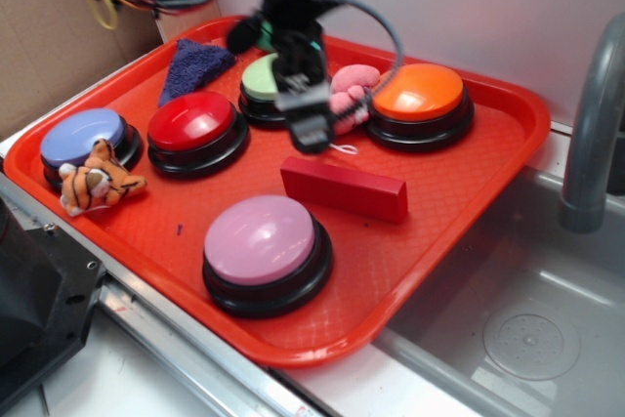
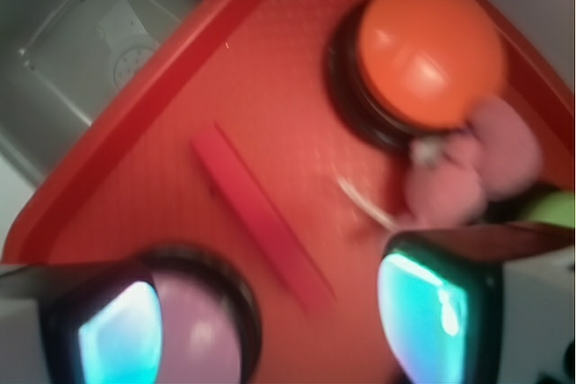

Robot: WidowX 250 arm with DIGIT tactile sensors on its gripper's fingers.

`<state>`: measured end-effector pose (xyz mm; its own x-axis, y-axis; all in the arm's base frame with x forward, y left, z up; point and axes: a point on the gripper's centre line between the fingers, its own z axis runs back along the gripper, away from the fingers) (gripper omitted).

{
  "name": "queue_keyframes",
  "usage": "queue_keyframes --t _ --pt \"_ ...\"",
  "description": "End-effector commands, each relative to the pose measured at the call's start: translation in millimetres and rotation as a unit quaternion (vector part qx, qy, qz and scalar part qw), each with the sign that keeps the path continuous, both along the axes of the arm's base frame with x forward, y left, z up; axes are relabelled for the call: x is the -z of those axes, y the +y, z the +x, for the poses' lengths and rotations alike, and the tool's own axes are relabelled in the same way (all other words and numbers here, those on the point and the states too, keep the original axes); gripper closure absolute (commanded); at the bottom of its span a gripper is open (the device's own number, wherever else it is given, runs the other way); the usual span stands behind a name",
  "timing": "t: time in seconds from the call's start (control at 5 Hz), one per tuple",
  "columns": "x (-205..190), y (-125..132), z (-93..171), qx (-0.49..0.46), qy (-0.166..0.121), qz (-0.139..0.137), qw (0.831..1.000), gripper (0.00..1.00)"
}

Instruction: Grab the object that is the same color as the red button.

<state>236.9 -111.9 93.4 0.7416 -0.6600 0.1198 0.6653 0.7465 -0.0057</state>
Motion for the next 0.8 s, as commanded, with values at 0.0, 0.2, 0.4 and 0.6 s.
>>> queue_keyframes --t 0.0,0.2,0.4,0.6 --pt "30.0 -32.4 7.2 0.051 -0.005 -0.031 0.998 0.0" --pt "44.2 -38.2 7.2 0.062 -0.003 -0.018 0.998 0.0" --pt "53.7 -39.4 7.0 0.06 -0.002 -0.009 0.998 0.0" --pt "63.3 -40.5 8.7 0.056 -0.006 0.027 0.998 1.0"
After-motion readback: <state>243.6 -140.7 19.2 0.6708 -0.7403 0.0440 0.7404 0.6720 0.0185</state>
